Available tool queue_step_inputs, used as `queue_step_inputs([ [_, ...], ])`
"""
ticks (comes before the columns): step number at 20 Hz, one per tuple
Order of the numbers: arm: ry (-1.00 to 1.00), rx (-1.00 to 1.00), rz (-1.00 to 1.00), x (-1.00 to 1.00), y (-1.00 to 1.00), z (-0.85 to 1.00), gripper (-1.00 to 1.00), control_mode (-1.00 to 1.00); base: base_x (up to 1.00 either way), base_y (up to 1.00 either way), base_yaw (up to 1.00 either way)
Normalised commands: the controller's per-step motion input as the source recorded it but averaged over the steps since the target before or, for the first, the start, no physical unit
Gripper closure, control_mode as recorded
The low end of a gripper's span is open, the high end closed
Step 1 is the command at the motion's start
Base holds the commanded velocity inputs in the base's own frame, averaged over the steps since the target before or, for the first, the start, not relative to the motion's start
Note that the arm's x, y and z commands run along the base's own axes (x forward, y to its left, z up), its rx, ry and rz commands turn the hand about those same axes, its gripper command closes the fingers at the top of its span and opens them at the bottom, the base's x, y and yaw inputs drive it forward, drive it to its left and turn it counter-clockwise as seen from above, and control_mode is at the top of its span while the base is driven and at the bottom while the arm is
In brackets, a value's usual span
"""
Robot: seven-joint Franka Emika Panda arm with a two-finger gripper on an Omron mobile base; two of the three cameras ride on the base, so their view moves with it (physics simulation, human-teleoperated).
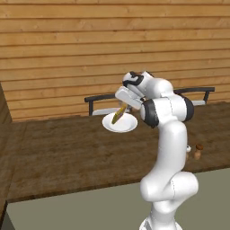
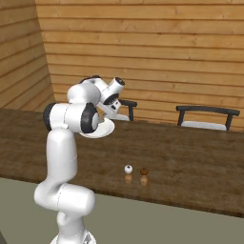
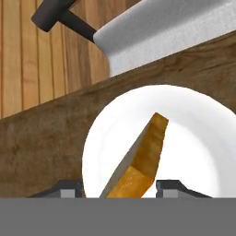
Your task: Start the toaster. Once the lever pops up, take the bread to the plate on the dining counter.
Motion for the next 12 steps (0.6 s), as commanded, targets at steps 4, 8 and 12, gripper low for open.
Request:
queue_step_inputs([
  [4,0.0,-0.01,-0.02,-0.14,-0.21,0.16,-1.0,-1.0,0.0,0.0,0.0],
  [8,0.0,-0.06,-0.02,-0.36,-0.3,0.22,-1.0,-1.0,0.0,0.0,0.0],
  [12,0.01,-0.08,-0.02,-0.5,-0.23,0.3,-1.0,-1.0,0.0,0.0,0.0],
])
